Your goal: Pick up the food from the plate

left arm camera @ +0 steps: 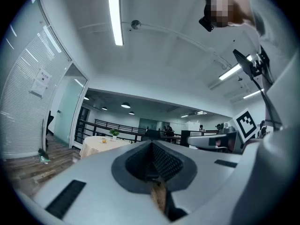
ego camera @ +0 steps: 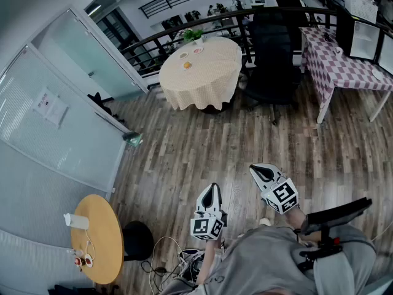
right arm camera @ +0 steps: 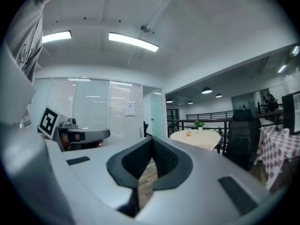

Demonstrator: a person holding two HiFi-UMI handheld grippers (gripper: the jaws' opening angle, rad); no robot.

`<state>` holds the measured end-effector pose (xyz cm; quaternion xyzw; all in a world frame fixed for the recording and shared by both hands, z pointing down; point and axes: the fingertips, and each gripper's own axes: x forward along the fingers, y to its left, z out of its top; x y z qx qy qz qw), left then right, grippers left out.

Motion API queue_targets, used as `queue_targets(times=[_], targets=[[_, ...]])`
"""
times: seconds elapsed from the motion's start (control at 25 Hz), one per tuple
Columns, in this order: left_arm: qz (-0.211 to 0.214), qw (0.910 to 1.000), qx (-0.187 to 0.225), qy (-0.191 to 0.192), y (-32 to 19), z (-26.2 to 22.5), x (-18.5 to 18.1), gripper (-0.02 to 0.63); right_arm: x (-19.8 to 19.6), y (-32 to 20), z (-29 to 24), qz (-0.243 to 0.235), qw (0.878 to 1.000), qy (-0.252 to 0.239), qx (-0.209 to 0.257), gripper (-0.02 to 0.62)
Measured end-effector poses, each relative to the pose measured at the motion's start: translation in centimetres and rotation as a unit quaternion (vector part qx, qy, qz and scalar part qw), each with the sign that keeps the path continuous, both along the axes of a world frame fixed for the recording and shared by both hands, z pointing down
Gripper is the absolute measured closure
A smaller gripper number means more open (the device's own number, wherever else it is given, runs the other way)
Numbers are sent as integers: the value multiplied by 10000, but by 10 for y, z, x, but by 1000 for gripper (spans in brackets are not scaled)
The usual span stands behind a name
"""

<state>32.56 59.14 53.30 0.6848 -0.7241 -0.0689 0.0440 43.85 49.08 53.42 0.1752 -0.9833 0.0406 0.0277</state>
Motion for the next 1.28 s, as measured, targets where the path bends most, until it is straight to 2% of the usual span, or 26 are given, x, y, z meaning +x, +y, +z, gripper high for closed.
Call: queue_targets(times=[0.36,0.52,0.6,0.76,0.92,1.28], targets=[[21,10000,-33,33,-24,10,25,595,6,-21,13,27,10000,-28,37,581],[-61,10000,-9,-20,-27,2,24,595,-1,-27,9,-220,9996,18,160,580],[-120,9999,33,2,-31,-1,20,595,1,-37,11,-134,9997,71,194,580],[-192,9998,87,10,-41,-3,10,595,3,-57,18,59,9999,84,-78,580],[-195,9997,134,-5,-60,-3,-1,595,-2,-74,21,126,9998,58,-153,580],[-147,9997,179,49,-124,2,-57,595,-52,-131,26,163,9994,-15,-295,580]])
